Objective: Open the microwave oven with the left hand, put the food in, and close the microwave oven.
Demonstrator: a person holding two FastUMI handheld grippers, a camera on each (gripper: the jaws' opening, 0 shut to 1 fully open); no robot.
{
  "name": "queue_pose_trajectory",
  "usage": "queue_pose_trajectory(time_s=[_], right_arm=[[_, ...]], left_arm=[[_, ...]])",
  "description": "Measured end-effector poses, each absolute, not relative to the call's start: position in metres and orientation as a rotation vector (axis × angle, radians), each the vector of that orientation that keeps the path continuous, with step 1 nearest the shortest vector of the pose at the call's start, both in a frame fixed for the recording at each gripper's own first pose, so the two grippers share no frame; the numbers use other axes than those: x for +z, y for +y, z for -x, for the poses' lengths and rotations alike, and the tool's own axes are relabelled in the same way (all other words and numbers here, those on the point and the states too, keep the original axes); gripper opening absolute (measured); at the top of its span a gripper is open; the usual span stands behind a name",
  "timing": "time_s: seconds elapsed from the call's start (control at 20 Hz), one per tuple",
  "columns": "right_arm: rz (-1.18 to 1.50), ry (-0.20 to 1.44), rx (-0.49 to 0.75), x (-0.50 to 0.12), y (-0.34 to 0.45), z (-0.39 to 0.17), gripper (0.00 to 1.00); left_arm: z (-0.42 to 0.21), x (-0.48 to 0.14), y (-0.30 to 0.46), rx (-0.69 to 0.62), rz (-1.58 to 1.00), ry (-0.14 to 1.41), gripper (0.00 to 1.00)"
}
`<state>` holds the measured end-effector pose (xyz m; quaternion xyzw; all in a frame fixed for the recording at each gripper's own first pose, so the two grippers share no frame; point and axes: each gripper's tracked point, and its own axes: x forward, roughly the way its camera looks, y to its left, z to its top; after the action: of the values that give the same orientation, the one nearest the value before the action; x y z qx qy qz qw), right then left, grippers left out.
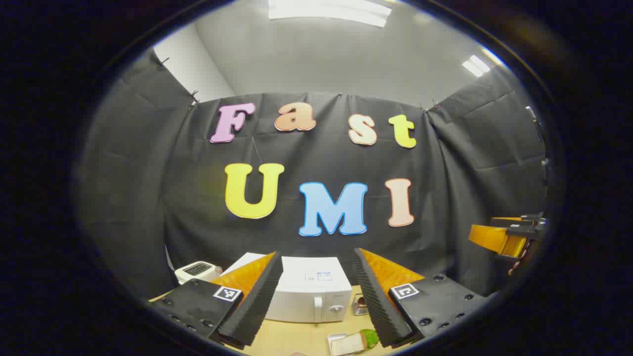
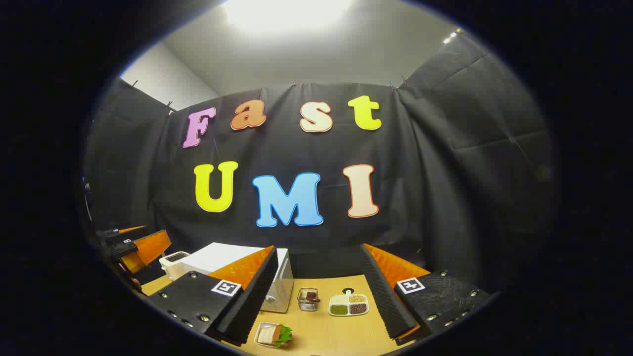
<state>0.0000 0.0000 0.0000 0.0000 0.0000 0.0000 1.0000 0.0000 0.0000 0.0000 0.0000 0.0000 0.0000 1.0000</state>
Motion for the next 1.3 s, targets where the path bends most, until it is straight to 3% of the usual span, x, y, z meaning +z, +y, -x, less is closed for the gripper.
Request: queue_pose_trajectory(time_s=[0.35,0.55,0.8,1.15,1.2,1.25,1.3], right_arm=[[-0.022,0.021,0.011,-0.008,0.014,-0.018,0.99],[0.005,-0.013,-0.103,-0.005,0.021,-0.017,0.99],[-0.011,-0.05,-0.158,-0.003,0.042,-0.016,0.98],[0.034,0.026,-0.162,-0.037,0.042,-0.029,0.99],[0.042,0.036,-0.15,-0.043,0.042,-0.031,0.99],[0.05,0.043,-0.146,-0.048,0.038,-0.036,0.99],[0.052,0.058,-0.142,-0.055,0.035,-0.04,0.99]], left_arm=[[-0.01,-0.008,-0.002,-0.049,-0.015,0.013,0.93],[-0.019,-0.006,0.018,-0.097,0.02,-0.025,0.94],[-0.032,-0.033,0.033,-0.169,0.066,-0.001,0.93],[-0.081,-0.155,0.032,-0.17,0.1,0.168,0.93],[-0.09,-0.178,0.026,-0.171,0.104,0.196,0.98],[-0.099,-0.195,0.023,-0.163,0.096,0.207,0.94],[-0.107,-0.214,0.024,-0.146,0.082,0.226,0.99]])
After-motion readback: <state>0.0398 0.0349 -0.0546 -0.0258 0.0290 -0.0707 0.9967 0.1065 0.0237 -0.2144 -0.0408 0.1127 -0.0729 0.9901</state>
